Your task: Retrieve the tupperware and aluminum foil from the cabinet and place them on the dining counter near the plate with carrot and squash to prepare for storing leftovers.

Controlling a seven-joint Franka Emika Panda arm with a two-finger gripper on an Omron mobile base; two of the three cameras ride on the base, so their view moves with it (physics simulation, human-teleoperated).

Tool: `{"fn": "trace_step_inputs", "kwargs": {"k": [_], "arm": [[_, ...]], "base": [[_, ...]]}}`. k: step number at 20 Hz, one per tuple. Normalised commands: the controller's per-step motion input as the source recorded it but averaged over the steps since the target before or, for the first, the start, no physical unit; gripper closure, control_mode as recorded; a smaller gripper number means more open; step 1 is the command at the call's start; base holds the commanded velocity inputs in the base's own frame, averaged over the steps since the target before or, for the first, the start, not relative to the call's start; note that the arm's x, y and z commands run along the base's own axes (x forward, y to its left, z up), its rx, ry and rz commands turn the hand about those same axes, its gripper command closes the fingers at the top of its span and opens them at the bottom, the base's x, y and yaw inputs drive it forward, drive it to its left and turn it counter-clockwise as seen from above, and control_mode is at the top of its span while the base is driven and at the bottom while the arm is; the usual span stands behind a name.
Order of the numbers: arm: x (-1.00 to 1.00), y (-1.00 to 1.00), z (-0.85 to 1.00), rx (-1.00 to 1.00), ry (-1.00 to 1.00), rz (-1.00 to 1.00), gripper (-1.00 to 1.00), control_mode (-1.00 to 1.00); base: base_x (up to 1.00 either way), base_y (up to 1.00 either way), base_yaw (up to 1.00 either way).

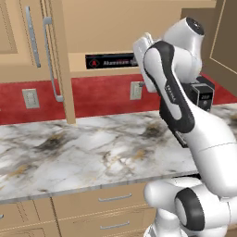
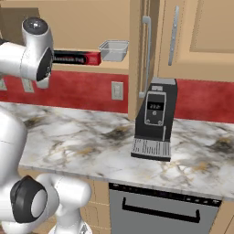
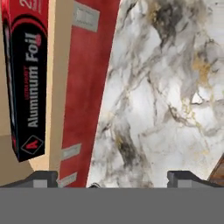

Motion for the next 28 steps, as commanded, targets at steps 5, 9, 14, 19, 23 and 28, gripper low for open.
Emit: {"fn": "trace_step_inputs", "kwargs": {"k": [5, 9, 14, 19, 23, 28], "arm": [[0.06, 0.00, -0.52, 0.35, 0.07, 0.00, -1.00, -1.00], [0.02, 0.10, -0.38, 0.30, 0.00, 0.00, -1.00, -1.00], [0.13, 0.14, -0.02, 0.21, 0.00, -0.04, -1.00, -1.00], [0.19, 0.06, 0.20, 0.02, 0.09, -0.03, -1.00, -1.00], [0.33, 0.07, 0.47, 0.00, 0.11, 0.01, -1.00, -1.00], [0.26, 0.00, 0.27, 0.00, 0.02, 0.00, -1.00, -1.00]], "base": [[0.00, 0.00, 0.00], [0.00, 0.00, 0.00], [0.00, 0.00, 0.00], [0.00, 0.00, 0.00], [0.00, 0.00, 0.00], [0.00, 0.00, 0.00]]}}
